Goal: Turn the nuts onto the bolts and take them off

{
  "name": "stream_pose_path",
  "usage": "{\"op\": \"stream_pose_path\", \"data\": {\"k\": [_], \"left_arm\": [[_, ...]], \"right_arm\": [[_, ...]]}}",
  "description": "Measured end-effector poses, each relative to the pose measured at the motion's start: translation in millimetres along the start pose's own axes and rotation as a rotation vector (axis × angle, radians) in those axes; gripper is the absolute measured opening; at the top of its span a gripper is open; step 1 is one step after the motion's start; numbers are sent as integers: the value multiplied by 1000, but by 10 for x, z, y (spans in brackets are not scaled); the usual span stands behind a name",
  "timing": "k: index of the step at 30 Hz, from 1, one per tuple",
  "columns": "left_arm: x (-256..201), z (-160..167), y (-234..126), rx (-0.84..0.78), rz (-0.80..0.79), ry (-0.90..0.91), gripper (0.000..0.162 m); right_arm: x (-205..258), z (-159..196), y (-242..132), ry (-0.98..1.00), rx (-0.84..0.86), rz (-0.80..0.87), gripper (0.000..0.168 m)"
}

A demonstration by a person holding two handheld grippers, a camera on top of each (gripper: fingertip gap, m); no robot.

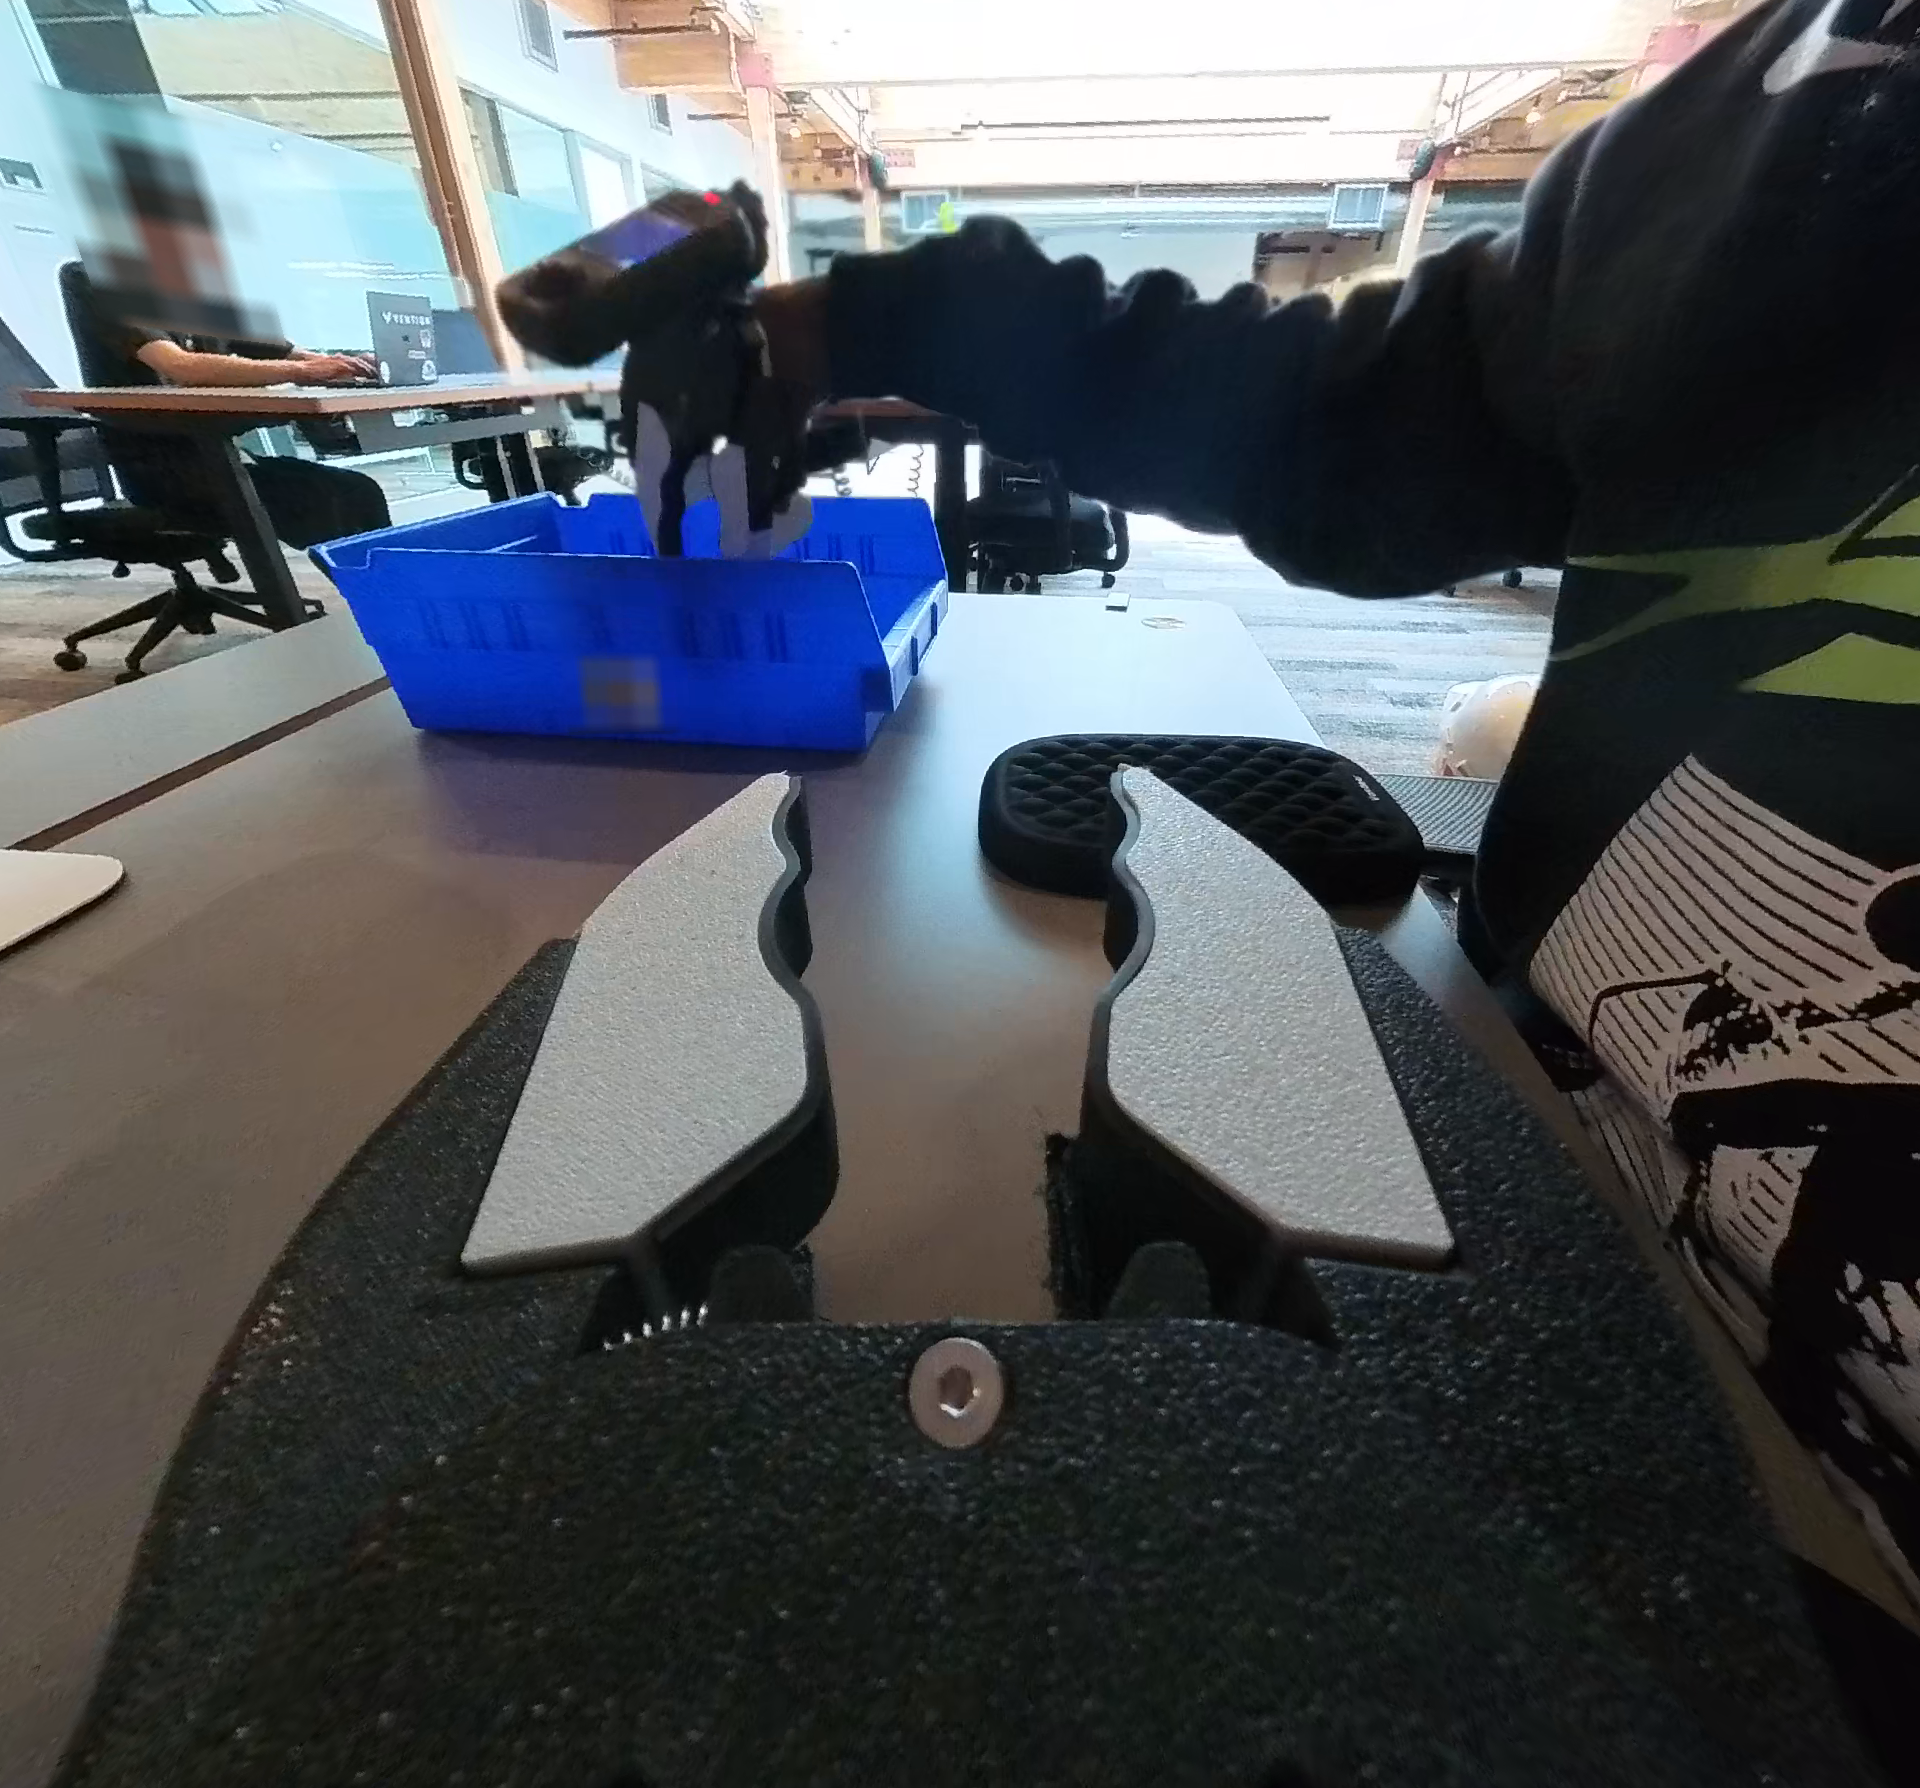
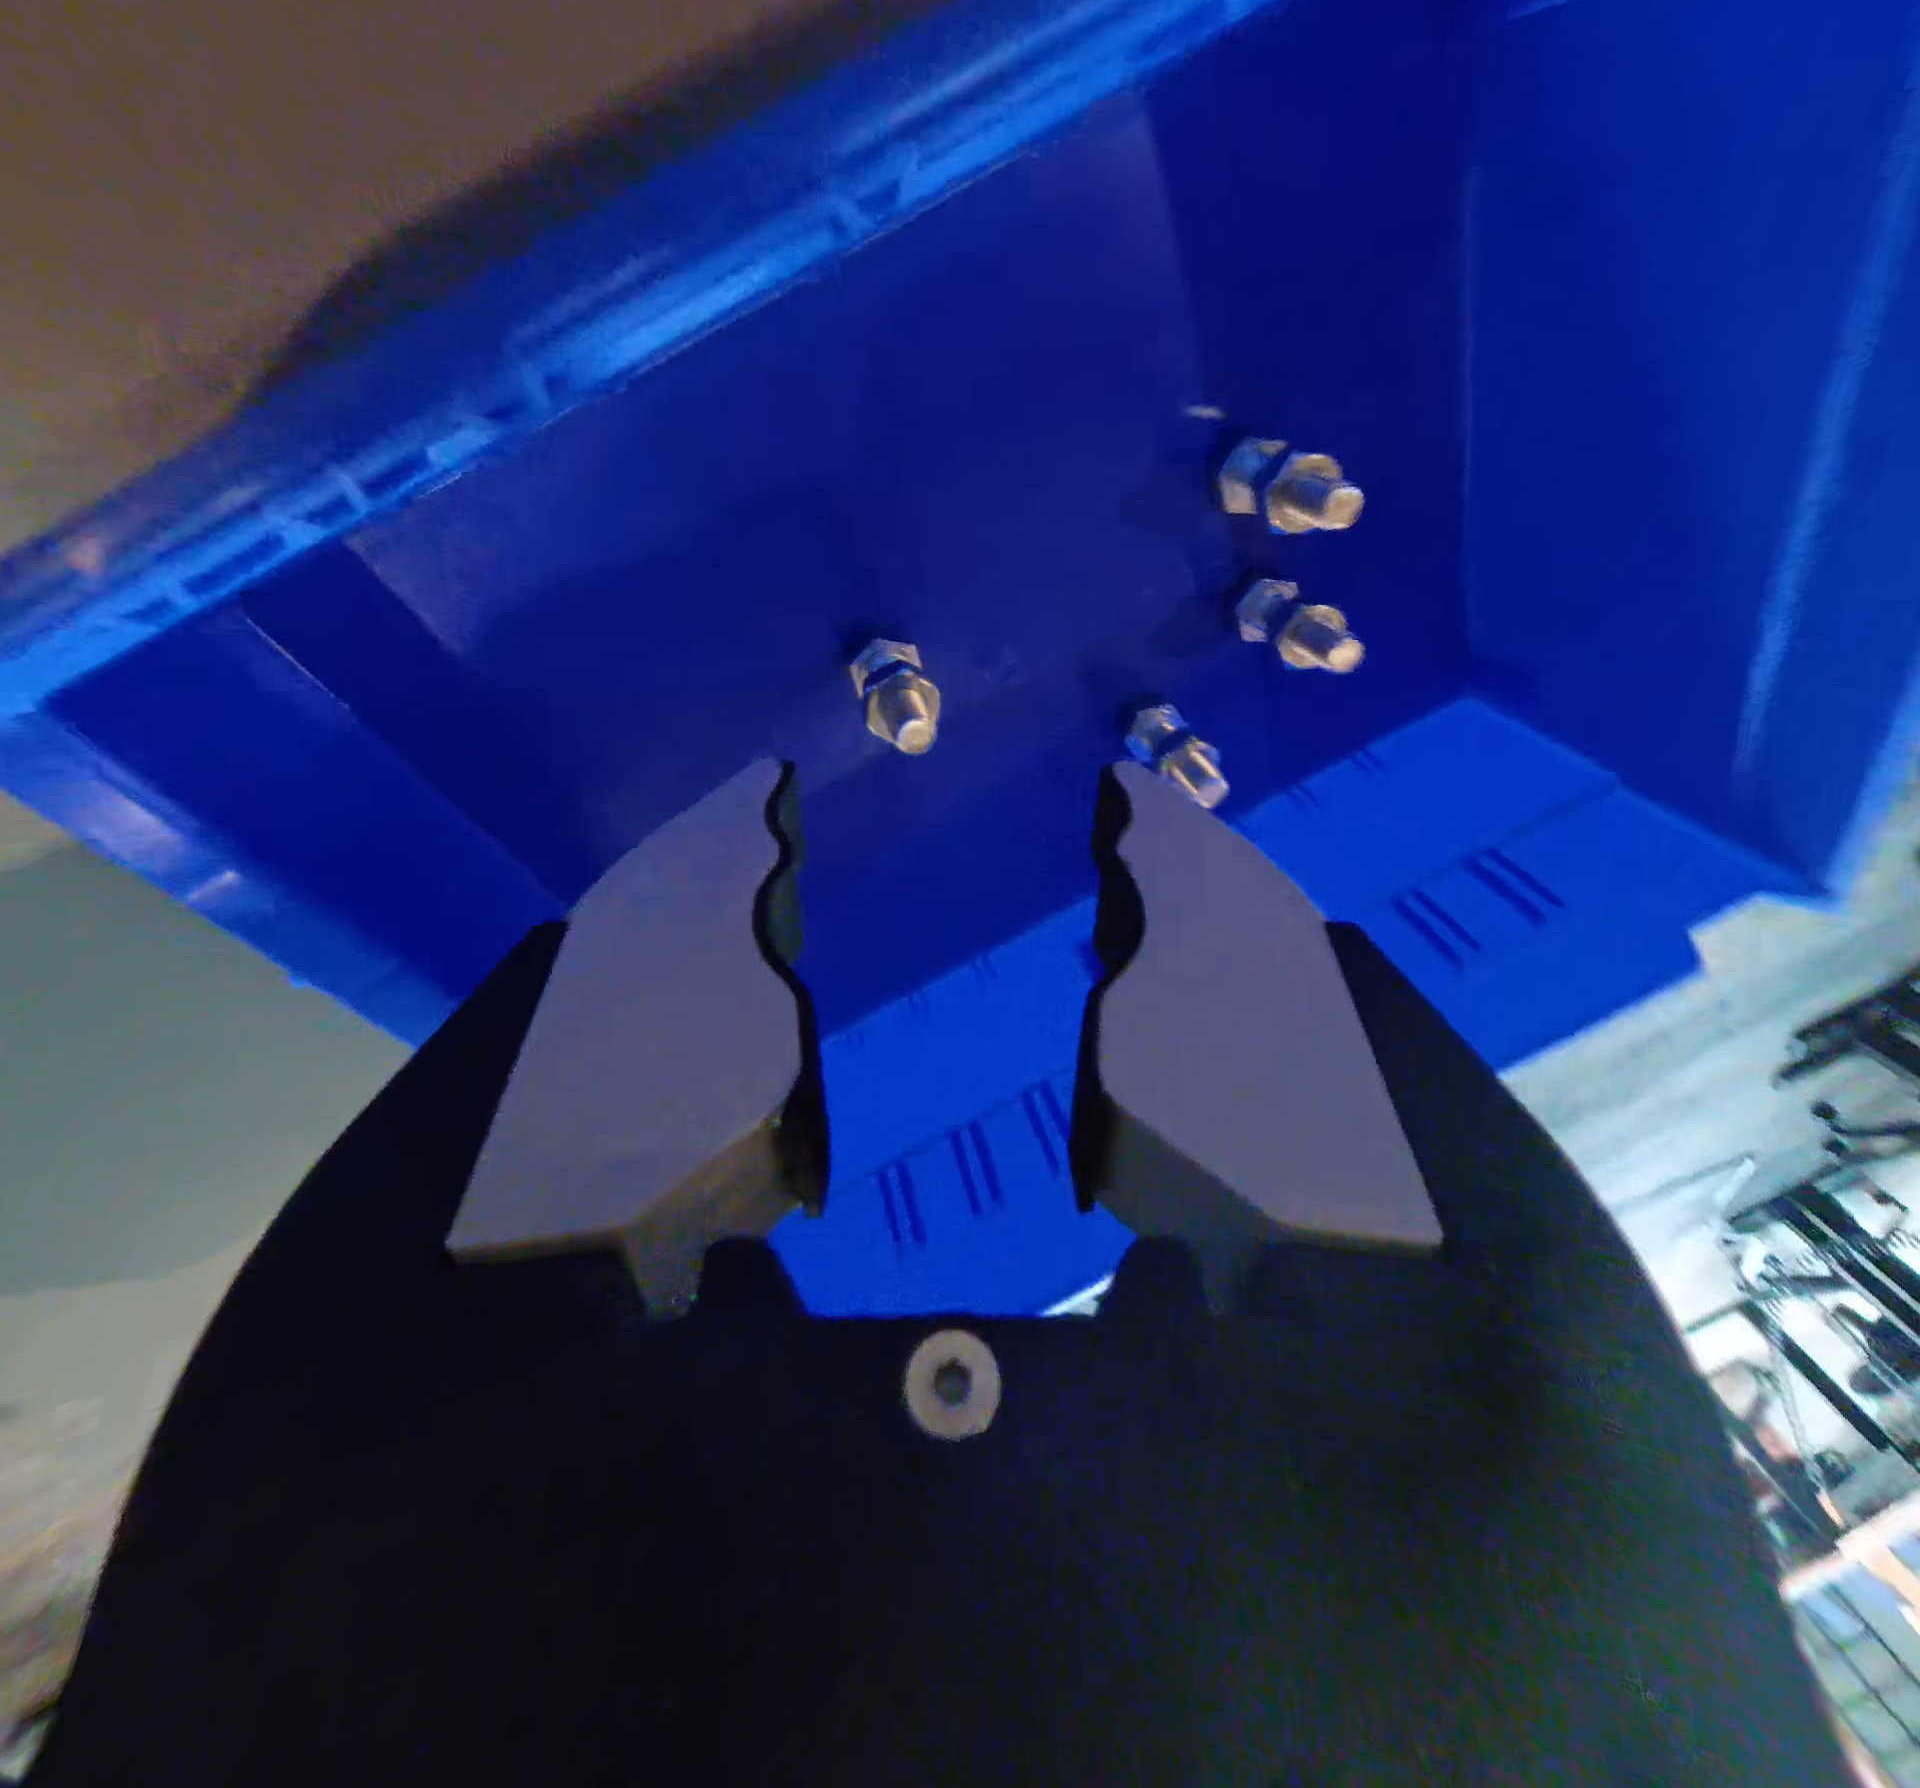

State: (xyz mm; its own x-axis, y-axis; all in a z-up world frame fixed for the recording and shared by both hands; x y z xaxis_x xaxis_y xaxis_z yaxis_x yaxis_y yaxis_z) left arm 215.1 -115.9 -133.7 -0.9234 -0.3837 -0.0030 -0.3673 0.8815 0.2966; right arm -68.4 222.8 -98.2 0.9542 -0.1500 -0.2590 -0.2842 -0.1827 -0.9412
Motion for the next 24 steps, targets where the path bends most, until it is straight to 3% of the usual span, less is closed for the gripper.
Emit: {"op": "stream_pose_path", "data": {"k": [6,18,24], "left_arm": [[0,3,3,3,1,0,54],[-1,-5,6,3,-19,10,54],[139,-327,11,-60,-230,114,53]], "right_arm": [[208,-267,-503,0,-143,270,57],[784,-604,-1117,93,-274,529,60],[989,-717,-1347,257,-433,635,65]]}}
Point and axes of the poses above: each gripper's, where its closed fingertips meet, y out along the fingers, z out of its underside, x = y × z across the jaws, the point moved 9 cm from there along -y, back along the fingers, and after that the axes turned 14 degrees about -x, right-handed, at the moved point
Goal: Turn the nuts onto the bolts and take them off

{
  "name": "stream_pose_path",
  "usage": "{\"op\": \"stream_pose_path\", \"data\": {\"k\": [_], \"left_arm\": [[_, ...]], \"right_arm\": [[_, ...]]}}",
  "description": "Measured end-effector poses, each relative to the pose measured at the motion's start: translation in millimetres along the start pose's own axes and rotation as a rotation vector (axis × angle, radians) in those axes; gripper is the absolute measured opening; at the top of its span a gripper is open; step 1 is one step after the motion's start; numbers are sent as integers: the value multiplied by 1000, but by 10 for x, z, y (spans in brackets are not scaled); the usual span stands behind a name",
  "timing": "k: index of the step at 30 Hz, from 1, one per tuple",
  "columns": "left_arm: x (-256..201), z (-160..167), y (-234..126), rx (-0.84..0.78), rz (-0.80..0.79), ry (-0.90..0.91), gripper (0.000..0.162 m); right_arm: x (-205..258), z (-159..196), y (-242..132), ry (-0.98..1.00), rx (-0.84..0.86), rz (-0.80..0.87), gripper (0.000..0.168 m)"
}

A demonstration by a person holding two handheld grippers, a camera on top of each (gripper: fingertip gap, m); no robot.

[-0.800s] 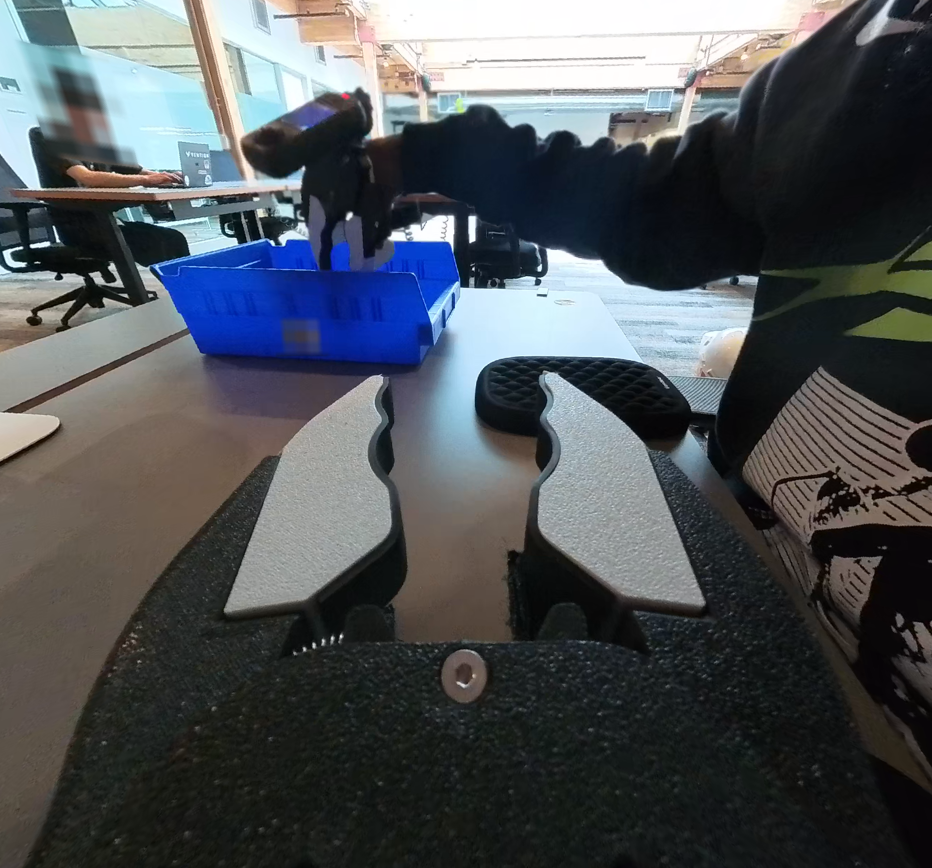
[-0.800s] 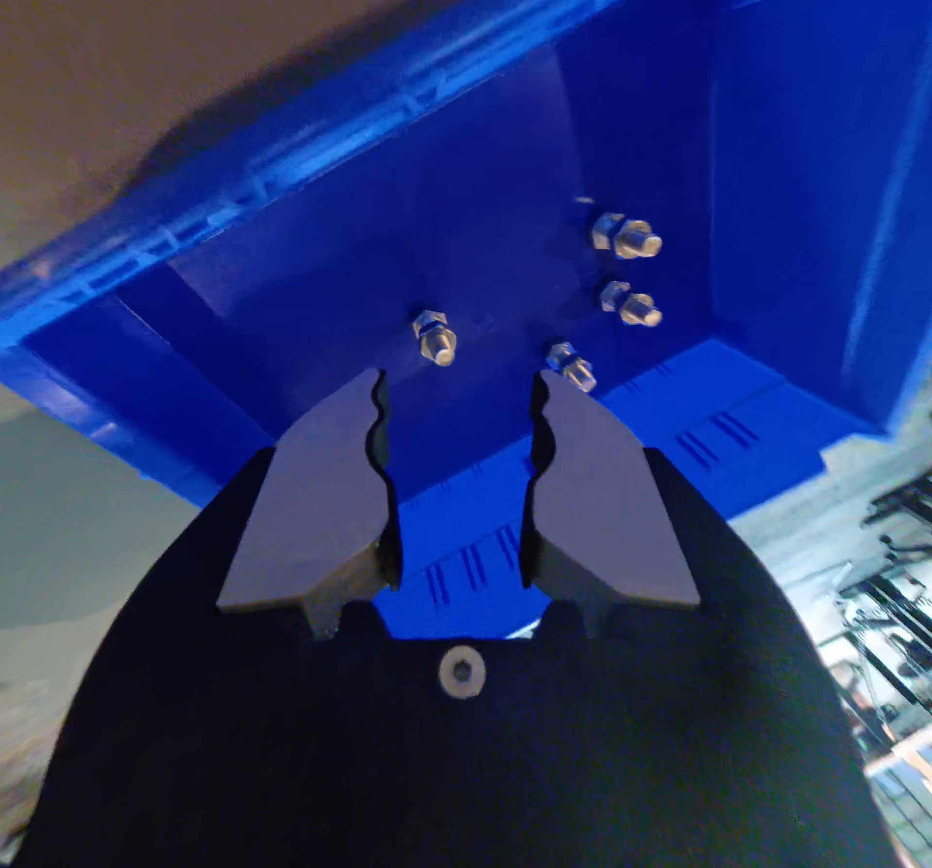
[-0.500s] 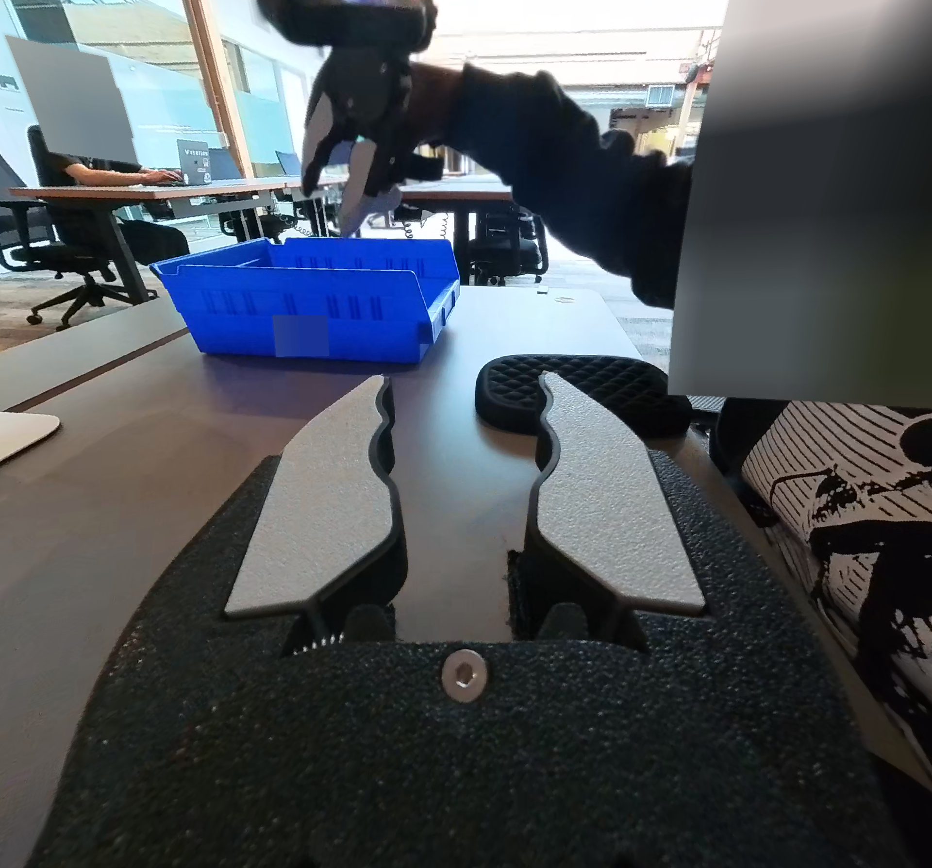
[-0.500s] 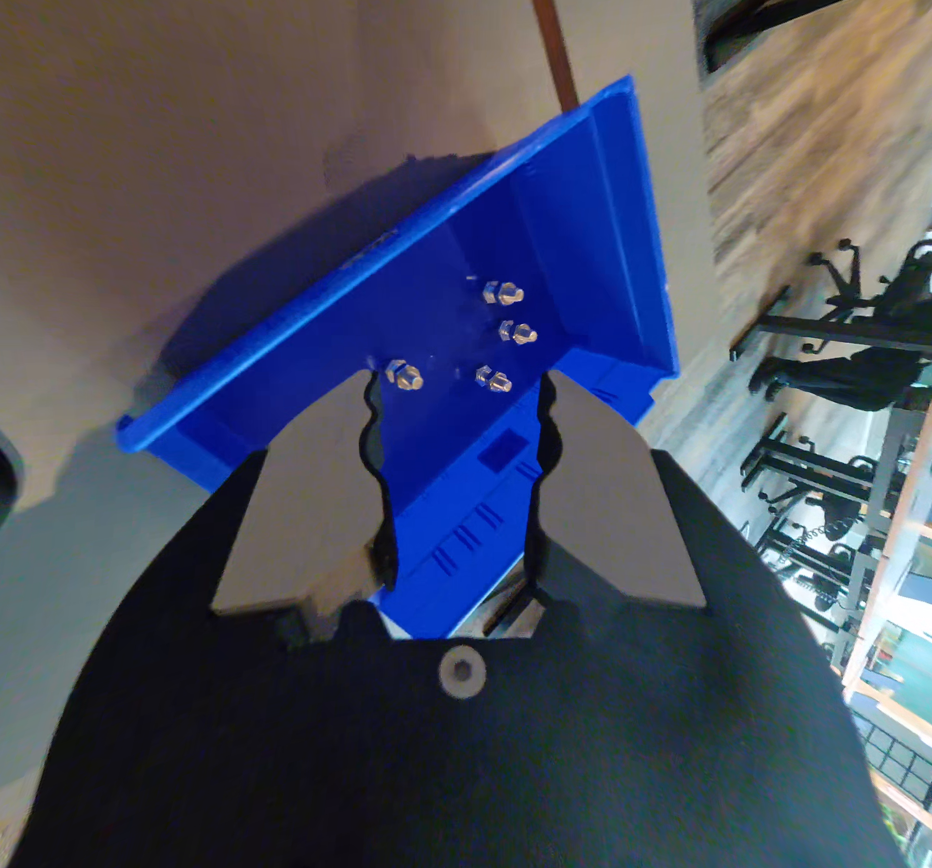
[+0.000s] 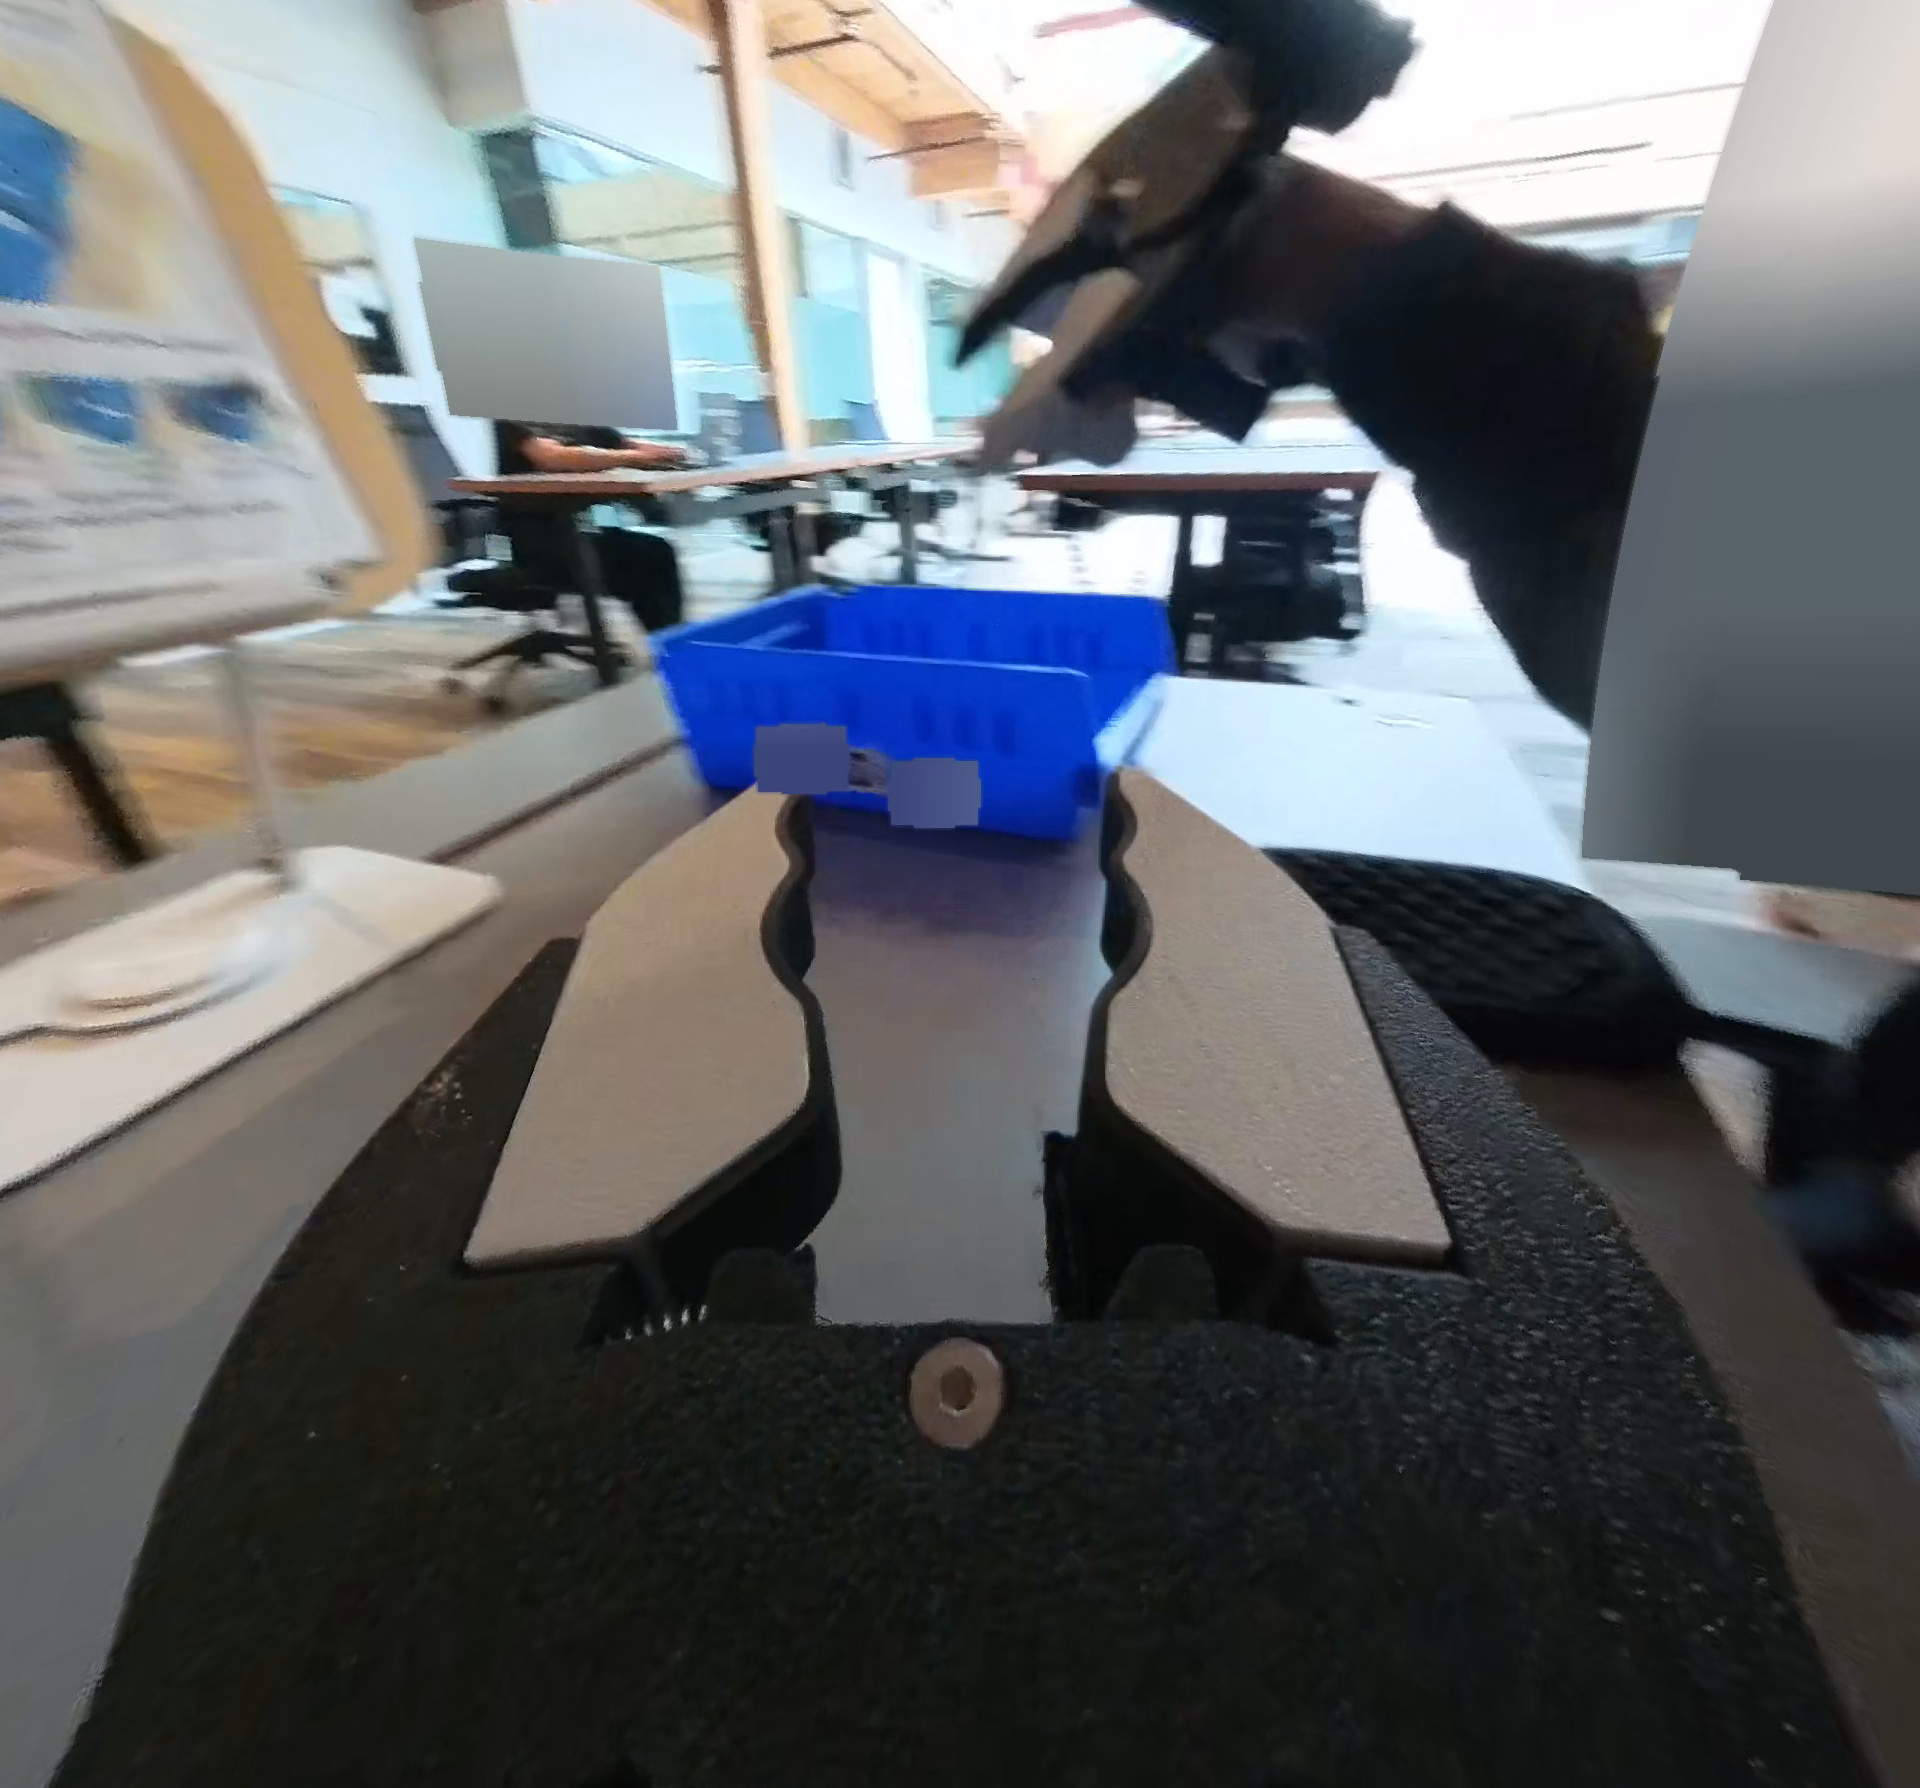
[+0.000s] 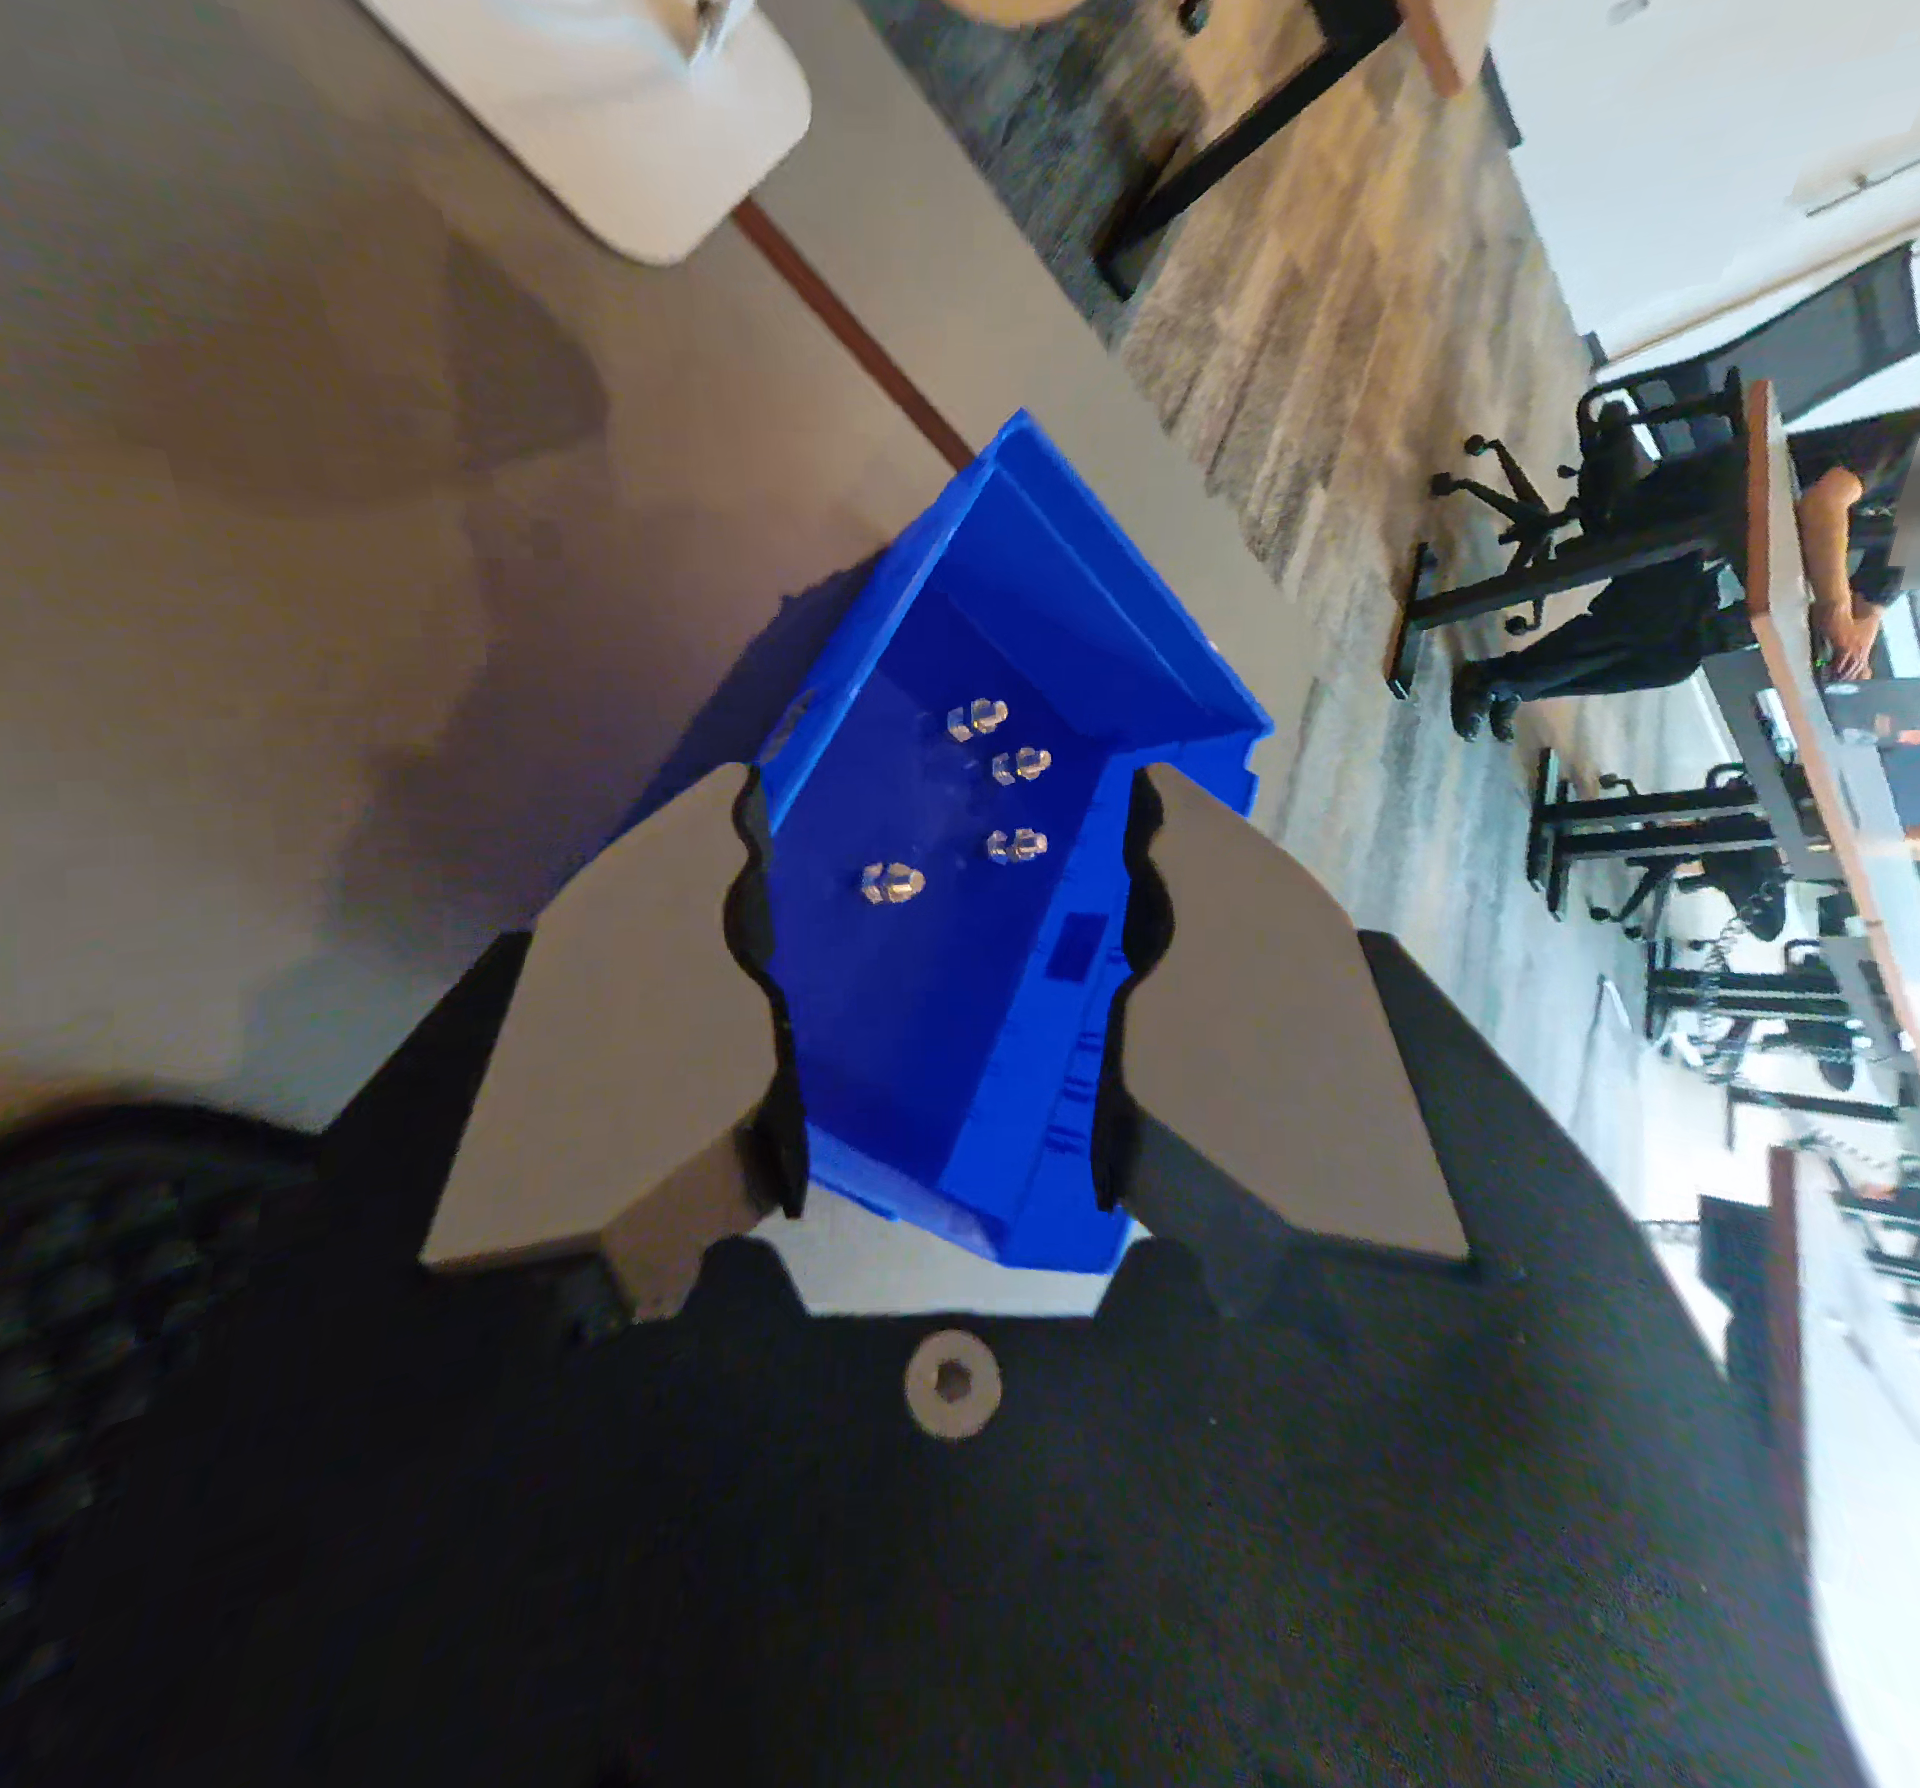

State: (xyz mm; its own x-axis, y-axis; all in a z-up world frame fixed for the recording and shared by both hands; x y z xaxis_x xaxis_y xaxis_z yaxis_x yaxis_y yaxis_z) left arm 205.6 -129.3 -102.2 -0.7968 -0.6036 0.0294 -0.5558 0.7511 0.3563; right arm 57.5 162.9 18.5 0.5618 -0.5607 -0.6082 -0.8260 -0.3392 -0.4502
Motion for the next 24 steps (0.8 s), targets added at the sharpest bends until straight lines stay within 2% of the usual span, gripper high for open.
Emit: {"op": "stream_pose_path", "data": {"k": [6,10,13,15,21,24], "left_arm": [[481,-652,145,-60,-425,78,53],[792,-1037,205,-143,-640,86,51],[963,-1273,269,-220,-715,96,49],[1070,-1363,320,-216,-752,121,49],[1419,-1494,459,-112,-847,245,49],[1579,-1505,506,10,-902,295,52]], "right_arm": [[-7,-236,-82,201,-158,76,76],[-93,-403,-53,304,-265,89,79],[-182,-510,1,354,-333,94,77],[-224,-544,60,376,-366,98,76],[-374,-625,346,409,-419,94,75],[-418,-683,514,404,-431,96,78]]}}
Point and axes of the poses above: each gripper's, where its closed fingertips meet, y out along the fingers, z out of its underside, x = y × z across the jaws, the point moved 9 cm from there along -y, back along the fingers, and after that the axes turned 14 degrees about -x, right-handed, at the moved point
